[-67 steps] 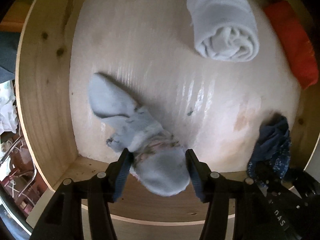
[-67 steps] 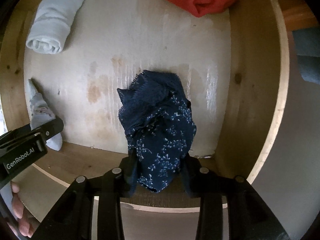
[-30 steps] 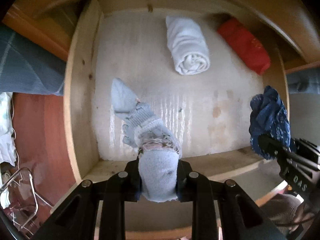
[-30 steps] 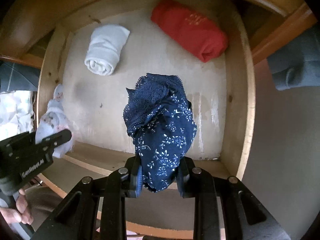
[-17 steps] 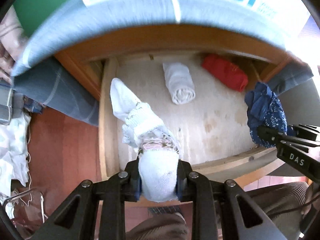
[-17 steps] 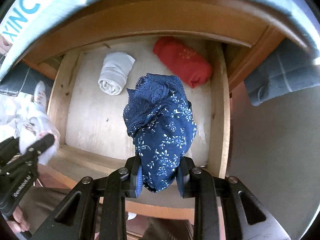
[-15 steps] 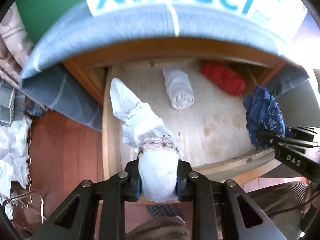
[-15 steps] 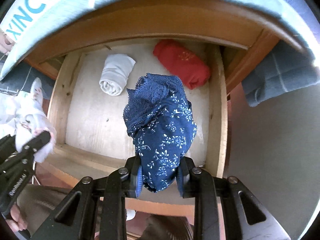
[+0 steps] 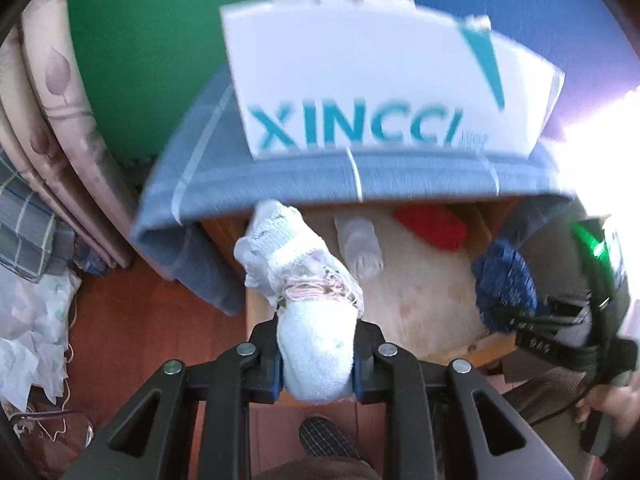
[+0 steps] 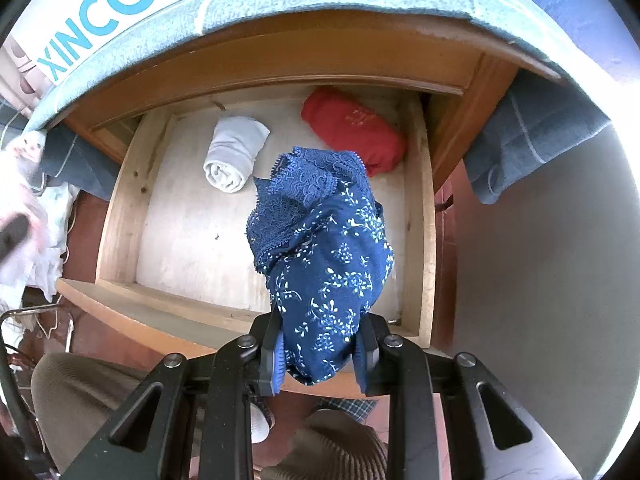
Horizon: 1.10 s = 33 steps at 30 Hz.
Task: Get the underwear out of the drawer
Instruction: 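Carry the white sock into the white box with the left gripper and release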
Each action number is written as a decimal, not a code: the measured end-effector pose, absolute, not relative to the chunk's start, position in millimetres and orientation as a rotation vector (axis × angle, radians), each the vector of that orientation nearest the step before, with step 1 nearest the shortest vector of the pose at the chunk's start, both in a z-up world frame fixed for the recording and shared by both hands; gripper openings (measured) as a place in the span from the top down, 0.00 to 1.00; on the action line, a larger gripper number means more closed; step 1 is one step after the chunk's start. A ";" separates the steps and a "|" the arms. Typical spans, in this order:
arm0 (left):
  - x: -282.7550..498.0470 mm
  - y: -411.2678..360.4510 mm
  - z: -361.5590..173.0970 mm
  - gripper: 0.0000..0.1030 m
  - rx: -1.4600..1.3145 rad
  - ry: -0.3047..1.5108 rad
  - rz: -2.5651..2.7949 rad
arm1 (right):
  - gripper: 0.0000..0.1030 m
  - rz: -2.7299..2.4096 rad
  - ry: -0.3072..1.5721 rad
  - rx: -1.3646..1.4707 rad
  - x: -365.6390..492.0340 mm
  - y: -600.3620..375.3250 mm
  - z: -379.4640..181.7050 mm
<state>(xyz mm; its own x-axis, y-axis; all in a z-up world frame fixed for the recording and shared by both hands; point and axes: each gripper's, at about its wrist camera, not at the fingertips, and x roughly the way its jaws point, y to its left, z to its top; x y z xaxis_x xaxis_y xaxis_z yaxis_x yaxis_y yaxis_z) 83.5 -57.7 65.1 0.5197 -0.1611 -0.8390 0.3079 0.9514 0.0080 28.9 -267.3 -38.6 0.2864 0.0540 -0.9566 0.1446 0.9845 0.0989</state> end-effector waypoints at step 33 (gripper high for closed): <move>251.2 -106.6 157.4 0.76 0.211 0.926 -0.297 | 0.76 -0.028 1.269 0.338 28.5 -290.9 -38.9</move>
